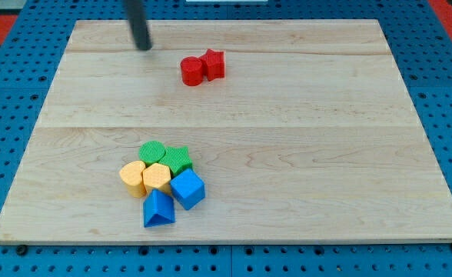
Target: Move the red blocks towards the group of blocks
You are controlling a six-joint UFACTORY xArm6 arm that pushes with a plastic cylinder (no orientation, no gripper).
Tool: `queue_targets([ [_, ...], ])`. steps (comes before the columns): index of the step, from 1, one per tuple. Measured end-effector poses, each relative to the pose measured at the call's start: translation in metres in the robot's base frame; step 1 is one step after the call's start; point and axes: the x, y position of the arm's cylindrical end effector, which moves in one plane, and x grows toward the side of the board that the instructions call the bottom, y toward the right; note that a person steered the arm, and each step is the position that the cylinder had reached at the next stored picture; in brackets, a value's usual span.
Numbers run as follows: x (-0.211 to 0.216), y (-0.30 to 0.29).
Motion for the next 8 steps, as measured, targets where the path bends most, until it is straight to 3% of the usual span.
queue_targets([
  [1,-0.030,0.079],
  [2,-0.001,0.154],
  [3,0.039,0.165],
  [4,0.068,0.146],
  [8,0.104,0.057],
])
